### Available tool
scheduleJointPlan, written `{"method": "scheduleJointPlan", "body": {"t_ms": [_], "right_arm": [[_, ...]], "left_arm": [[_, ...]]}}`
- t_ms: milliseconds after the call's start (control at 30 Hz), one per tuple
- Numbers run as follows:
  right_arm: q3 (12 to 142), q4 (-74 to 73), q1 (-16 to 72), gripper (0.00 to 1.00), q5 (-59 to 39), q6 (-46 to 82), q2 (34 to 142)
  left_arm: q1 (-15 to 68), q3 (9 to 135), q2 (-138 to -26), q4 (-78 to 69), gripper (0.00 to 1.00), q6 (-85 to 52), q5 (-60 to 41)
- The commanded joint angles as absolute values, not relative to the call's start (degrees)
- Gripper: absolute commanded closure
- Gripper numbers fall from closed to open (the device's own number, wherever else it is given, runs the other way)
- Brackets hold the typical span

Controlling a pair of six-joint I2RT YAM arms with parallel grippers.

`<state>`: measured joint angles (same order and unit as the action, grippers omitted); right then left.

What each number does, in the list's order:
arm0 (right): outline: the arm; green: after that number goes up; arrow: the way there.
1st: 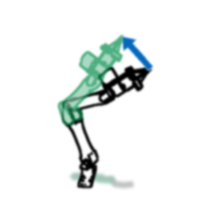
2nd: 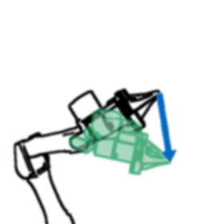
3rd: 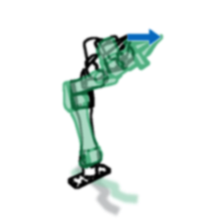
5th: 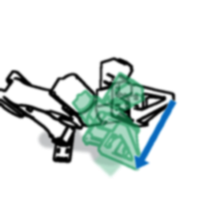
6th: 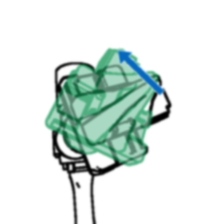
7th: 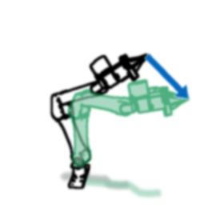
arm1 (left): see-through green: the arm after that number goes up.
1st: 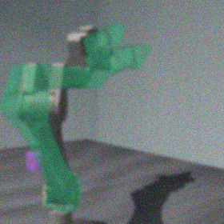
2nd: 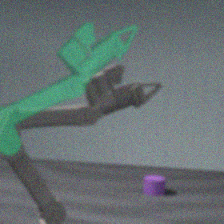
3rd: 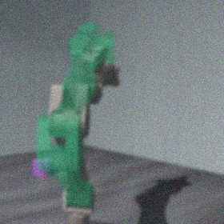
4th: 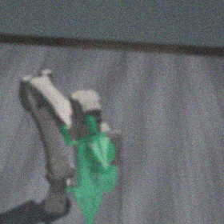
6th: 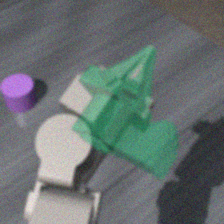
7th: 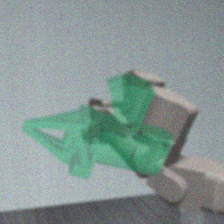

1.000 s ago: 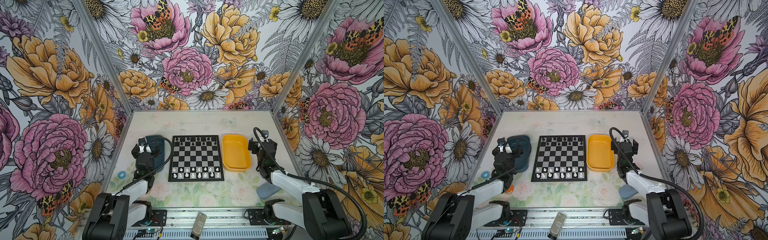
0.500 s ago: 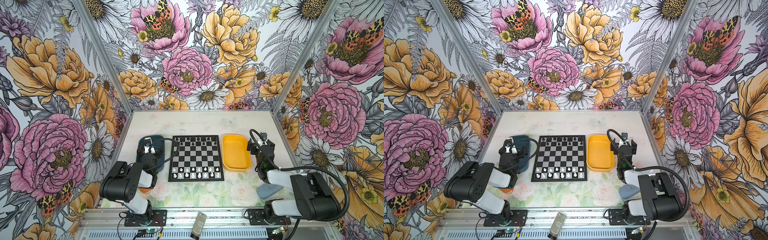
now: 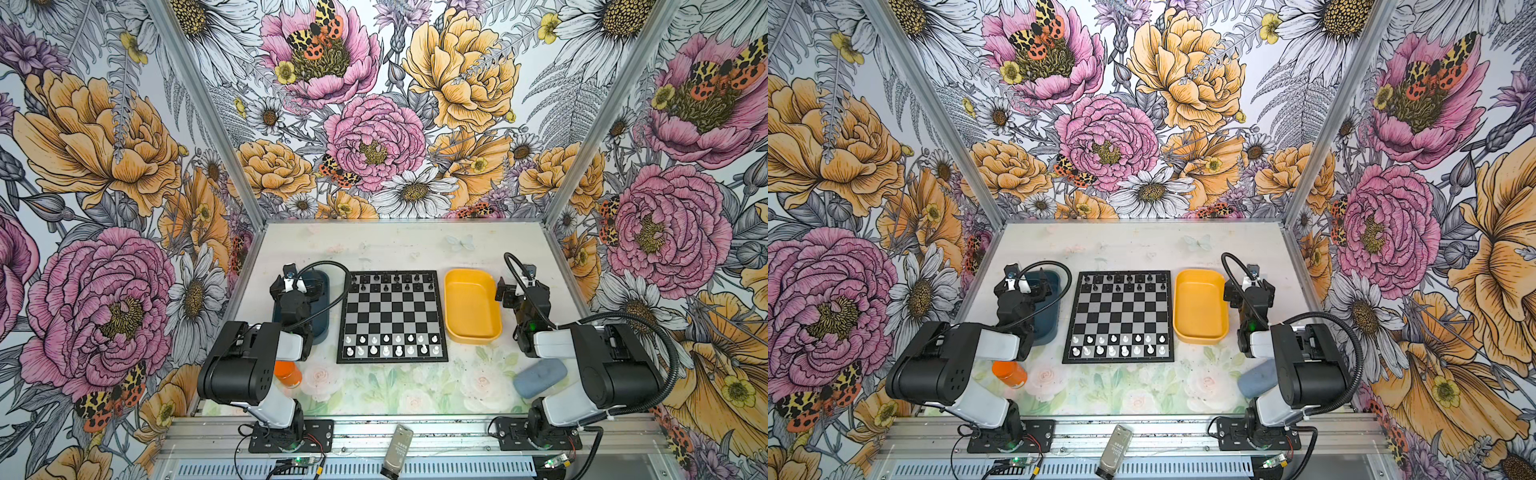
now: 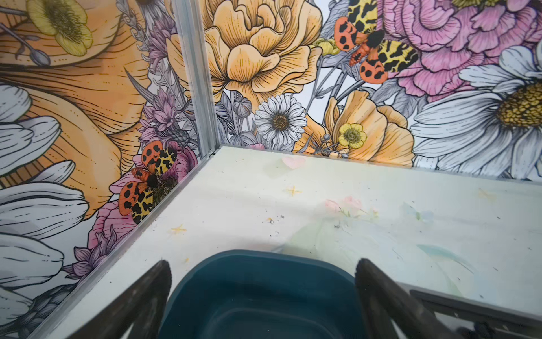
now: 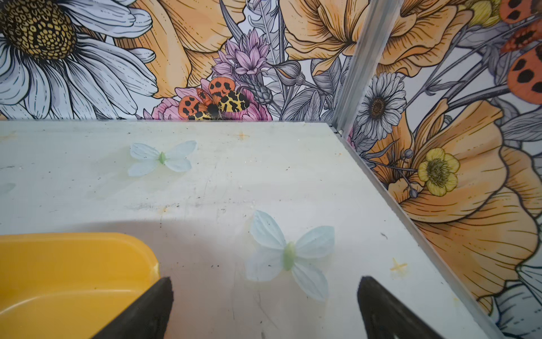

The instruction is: Set up the chess pieces on the board

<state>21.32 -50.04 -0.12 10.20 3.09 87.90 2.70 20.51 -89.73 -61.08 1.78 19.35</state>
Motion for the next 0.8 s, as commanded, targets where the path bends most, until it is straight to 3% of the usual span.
{"method": "scheduleJointPlan", "body": {"t_ms": [0,767], "right_arm": [[22.5,-49.9,-0.5,0.00,7.9,4.7,88.2],[22.7,-49.3,-0.5,0.00,7.9,4.9,88.0]], "left_arm": [[1.9,20.7,-89.1,-56.0,0.01,-0.5,17.0],[1.4,20.6,-89.0,-56.1,0.01,-0.8,16.3]]}}
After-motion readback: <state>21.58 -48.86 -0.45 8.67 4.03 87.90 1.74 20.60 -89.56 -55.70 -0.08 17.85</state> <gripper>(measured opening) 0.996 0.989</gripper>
